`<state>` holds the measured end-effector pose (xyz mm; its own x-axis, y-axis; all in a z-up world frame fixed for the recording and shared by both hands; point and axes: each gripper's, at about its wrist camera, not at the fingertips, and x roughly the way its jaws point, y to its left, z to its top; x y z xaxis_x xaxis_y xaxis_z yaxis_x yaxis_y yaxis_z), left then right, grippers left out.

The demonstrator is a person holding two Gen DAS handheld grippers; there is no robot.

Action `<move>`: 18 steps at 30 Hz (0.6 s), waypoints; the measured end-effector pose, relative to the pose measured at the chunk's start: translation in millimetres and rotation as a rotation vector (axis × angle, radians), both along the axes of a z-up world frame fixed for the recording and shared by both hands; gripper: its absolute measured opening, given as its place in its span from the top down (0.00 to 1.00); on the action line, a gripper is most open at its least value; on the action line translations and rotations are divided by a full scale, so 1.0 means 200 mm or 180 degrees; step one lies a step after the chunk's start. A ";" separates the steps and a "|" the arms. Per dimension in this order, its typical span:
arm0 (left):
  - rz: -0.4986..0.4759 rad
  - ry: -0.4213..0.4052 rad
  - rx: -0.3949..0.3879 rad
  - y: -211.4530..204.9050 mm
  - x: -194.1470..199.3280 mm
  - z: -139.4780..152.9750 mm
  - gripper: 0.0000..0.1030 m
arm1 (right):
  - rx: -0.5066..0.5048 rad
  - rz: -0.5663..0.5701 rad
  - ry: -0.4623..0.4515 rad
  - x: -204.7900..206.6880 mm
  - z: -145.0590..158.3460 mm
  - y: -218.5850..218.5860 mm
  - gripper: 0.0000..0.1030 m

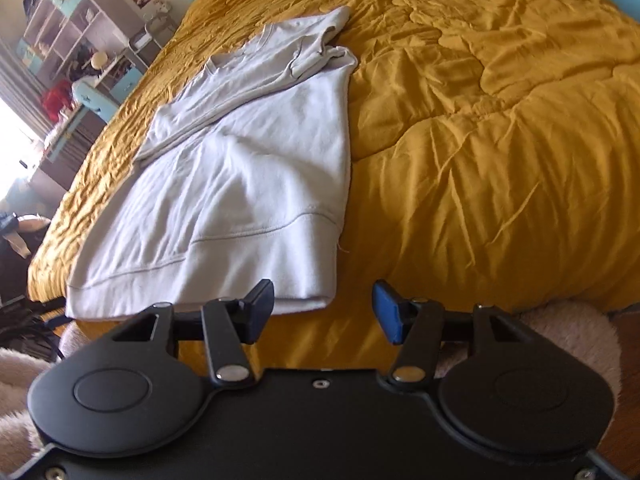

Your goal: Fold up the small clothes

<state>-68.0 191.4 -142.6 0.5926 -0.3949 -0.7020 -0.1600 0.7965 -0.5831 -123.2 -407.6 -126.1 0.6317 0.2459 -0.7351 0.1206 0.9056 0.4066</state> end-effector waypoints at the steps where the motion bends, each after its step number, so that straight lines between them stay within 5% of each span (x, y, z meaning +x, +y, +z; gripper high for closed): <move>1: 0.0047 0.0014 -0.0066 0.03 0.01 -0.01 0.44 | 0.0107 -0.0035 0.0002 -0.01 -0.01 -0.01 0.46; 6: 0.0083 0.0089 -0.0171 0.07 0.06 -0.06 0.44 | 0.0387 -0.0039 -0.0021 0.02 -0.04 -0.04 0.46; 12: -0.0143 0.0128 -0.0638 0.06 0.11 -0.09 0.46 | 0.0930 -0.0036 0.0101 0.08 -0.12 -0.07 0.44; 18: -0.0073 0.0108 -0.1008 0.13 0.07 -0.12 0.52 | 0.1088 -0.0074 0.0159 0.10 -0.15 -0.06 0.41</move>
<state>-54.0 216.9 -167.2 0.5595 -0.6099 -0.5612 -0.1677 0.5799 -0.7973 -104.0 -420.5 -155.4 0.6052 0.4694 -0.6429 0.1670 0.7148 0.6791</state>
